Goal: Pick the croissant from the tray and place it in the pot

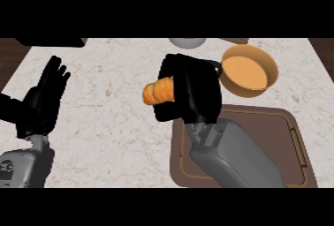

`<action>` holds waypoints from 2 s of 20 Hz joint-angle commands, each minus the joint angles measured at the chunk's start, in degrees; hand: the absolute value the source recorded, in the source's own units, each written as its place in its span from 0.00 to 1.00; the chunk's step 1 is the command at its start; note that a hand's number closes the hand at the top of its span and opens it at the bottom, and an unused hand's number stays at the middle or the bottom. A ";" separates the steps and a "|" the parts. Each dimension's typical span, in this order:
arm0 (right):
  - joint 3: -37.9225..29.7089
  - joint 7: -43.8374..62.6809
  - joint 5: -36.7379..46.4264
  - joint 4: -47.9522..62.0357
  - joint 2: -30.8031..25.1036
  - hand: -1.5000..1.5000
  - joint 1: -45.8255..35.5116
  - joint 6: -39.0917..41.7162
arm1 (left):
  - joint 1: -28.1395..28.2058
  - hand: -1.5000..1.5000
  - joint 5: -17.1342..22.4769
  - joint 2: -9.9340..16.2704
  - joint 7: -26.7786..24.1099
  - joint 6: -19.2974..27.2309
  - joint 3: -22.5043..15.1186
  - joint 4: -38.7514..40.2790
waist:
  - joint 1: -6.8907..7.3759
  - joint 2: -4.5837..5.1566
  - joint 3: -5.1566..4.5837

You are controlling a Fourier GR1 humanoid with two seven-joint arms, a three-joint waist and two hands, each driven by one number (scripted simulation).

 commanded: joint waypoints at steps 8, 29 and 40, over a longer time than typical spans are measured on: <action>-7.84 9.34 8.58 0.10 -0.24 1.00 -8.33 -4.21 | 0.52 0.50 -0.86 -1.62 -0.75 1.24 0.24 -0.81 | -1.69 0.38 0.13; -22.99 -13.14 11.87 29.05 -16.13 1.00 -7.39 -14.97 | 1.51 0.50 -0.76 -0.60 1.44 -0.65 1.14 -4.22 | -0.25 0.85 0.13; -34.72 -25.67 1.85 54.21 -16.15 1.00 -13.70 -23.16 | 5.20 0.50 -0.99 -2.01 -0.81 -2.28 0.16 -5.09 | 0.52 1.07 0.19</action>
